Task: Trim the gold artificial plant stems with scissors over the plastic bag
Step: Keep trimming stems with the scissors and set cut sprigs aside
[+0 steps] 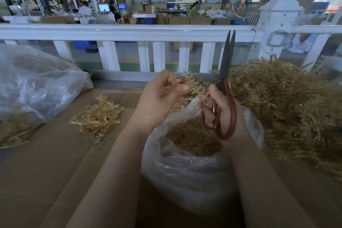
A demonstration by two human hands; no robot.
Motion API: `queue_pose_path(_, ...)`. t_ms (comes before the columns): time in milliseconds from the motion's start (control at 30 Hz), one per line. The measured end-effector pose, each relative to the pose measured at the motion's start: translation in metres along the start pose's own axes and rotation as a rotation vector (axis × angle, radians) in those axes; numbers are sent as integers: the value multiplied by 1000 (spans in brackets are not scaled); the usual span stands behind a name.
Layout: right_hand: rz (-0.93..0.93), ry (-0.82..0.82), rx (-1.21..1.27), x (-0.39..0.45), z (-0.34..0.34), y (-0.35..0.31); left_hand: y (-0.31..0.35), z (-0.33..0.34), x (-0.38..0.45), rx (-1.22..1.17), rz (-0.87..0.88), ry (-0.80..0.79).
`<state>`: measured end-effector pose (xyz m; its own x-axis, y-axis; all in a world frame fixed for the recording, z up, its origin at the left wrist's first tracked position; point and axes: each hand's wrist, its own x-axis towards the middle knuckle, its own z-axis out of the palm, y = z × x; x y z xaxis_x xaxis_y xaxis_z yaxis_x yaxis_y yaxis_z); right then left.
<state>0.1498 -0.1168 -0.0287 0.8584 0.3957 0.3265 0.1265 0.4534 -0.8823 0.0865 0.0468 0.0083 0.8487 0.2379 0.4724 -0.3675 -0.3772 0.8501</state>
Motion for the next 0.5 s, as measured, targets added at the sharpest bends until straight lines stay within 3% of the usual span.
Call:
queue_pose_path(300, 68, 10, -144, 0, -1, -2, 0, 1, -3, 248, 82, 67)
queue_pose_path(500, 34, 47, -141, 2, 0, 2, 3, 3, -3, 243, -48, -21)
